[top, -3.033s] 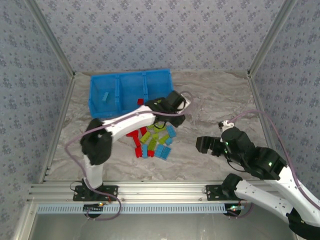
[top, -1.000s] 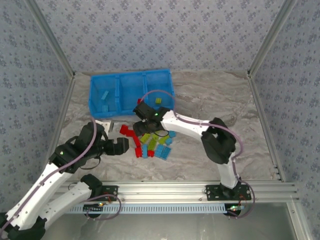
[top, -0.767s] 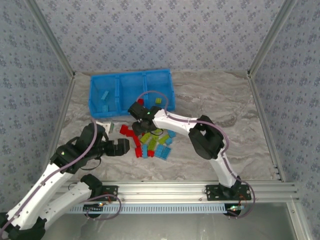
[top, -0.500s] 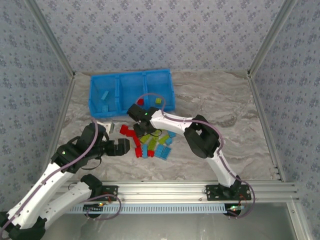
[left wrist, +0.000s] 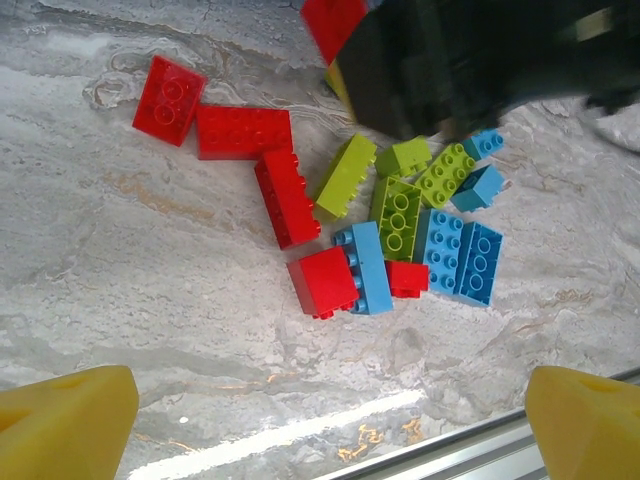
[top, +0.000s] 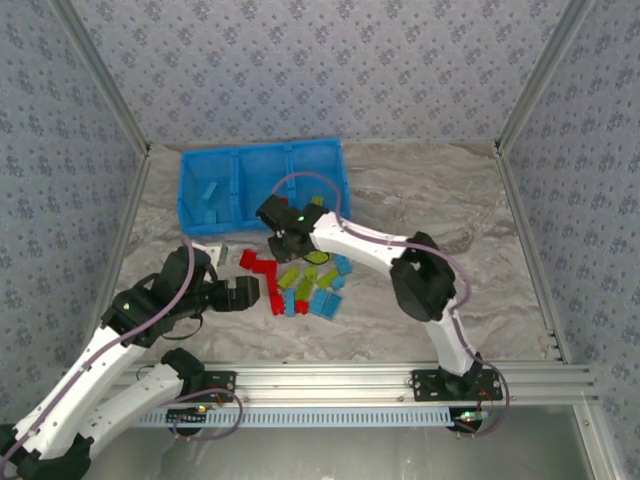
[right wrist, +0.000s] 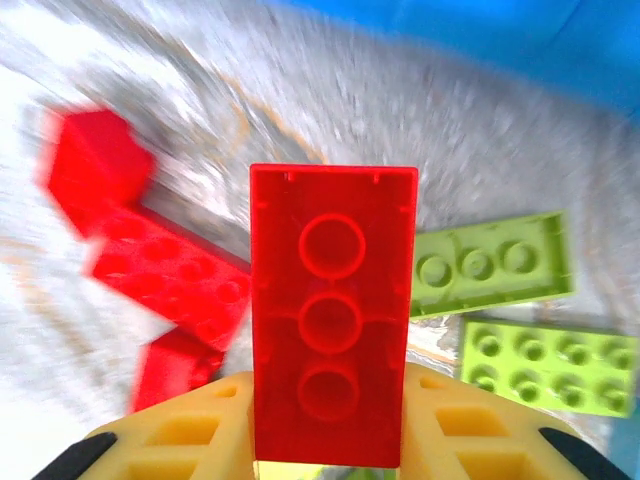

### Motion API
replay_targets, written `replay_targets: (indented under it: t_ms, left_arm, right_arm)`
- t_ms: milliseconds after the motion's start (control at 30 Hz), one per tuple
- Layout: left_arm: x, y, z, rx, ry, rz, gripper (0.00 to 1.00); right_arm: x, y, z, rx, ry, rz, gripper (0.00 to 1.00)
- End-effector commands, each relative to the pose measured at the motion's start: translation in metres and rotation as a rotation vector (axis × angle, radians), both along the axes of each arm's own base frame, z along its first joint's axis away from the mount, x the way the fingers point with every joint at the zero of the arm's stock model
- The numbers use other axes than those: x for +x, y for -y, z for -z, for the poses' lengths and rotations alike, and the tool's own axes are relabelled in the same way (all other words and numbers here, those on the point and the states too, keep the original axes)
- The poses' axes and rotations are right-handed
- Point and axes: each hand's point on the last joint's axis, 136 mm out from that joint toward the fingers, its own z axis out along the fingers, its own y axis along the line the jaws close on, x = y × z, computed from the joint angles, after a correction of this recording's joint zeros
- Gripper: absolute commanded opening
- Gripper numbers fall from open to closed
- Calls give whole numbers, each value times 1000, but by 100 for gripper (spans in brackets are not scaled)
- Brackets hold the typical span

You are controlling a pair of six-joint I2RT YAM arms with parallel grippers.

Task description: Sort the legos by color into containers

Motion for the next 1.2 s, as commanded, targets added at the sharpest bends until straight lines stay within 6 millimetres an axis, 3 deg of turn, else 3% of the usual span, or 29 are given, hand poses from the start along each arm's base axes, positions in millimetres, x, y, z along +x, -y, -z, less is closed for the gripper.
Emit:
replay_targets:
  t_ms: [0, 100, 200, 400, 600, 700, 800, 933, 1033, 1133, 1167]
  left_arm:
    - [4, -5, -22, -31, 77, -42, 99]
    - [10, -19, -31, -28, 137, -124, 99]
    - [16, -32, -34, -17, 173, -202, 99]
    - [19, -37, -26, 8, 157, -247, 99]
    - [26, -44, -13, 50, 155, -295, 99]
    - [31, -41, -4, 61, 148, -296, 99]
    - [36, -37, 0, 65, 148, -295, 99]
    - [45, -30, -3, 62, 144, -284, 99]
    - [48, -20, -2, 50, 123, -260, 99]
    - [50, -1, -1, -3, 84, -209, 91]
    - [51, 7, -1, -26, 68, -183, 88]
  right_arm:
    - [9, -3, -82, 113, 187, -24, 35]
    - [31, -11, -106, 158, 306, -24, 34]
    - [63, -22, -108, 168, 370, -6, 34]
    - [125, -44, -73, 109, 370, 7, 35]
    - [150, -60, -40, 85, 337, -37, 40]
    - [149, -69, -38, 121, 322, -52, 50]
    - [142, -74, -56, 166, 314, -66, 54]
    - [127, -70, -107, 221, 335, -69, 54]
    - [101, -61, -147, 301, 285, -76, 53]
    - [70, -38, -181, 331, 268, -68, 55]
    - [60, -28, -183, 325, 257, -66, 56]
